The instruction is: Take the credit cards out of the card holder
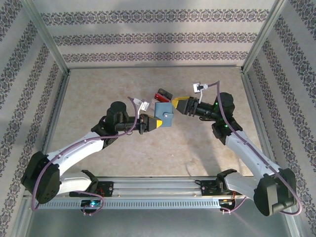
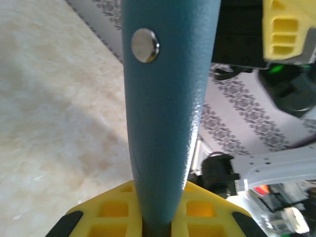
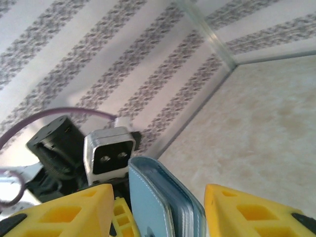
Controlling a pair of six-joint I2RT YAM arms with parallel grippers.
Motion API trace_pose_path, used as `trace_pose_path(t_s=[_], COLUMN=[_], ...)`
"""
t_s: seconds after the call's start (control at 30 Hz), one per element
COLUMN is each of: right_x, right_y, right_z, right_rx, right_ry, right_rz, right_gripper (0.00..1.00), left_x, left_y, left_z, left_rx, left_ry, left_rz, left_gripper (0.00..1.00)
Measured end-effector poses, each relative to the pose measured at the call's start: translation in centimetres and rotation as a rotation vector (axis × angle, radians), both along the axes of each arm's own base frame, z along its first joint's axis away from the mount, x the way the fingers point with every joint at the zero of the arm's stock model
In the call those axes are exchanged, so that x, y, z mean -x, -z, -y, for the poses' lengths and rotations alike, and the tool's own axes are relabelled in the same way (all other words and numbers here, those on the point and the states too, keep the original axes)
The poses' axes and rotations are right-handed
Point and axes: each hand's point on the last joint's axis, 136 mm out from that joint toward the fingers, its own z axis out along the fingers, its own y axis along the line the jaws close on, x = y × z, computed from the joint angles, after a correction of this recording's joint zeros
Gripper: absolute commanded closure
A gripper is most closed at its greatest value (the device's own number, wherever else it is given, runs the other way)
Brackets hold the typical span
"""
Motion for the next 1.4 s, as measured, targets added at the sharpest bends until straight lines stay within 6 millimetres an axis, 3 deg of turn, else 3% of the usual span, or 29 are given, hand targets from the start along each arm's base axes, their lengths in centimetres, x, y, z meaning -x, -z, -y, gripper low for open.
trace_pose_path(t_s=[0.17,0.3,0.6,0.83,1.4], right_x=[-0.1,0.8,3.3,2.2,0.1], right_y=[1.5,3.1,5.3,7.2,9.9], right_z=[1.9,2.1,-1.3,-3.6,-4.8], right_rx=[0.081,0.165,0.329,0.415,0.482], right_ry=[0.185,0.267,0.256,0.245,0.274], right_rz=[-0.076,-0.146,-0.220,-0.268,-0.343], right_gripper=[0.48,0.50,0.48,0.50,0.59], left_x=[-1.4,-2.6,-4.0,-3.3,-2.5], left_y=[1.5,2.1,2.7,4.7,6.8], left_z=[-1.2,-2.0,-2.7,-1.6,0.0], left_rx=[-0.093,-0.140,-0.194,-0.240,-0.273], left_ry=[-0.105,-0.183,-0.260,-0.230,-0.184], left_rz=[0.033,0.066,0.106,0.079,0.040], left_gripper=[1.00,1.00,1.00,1.00,1.00])
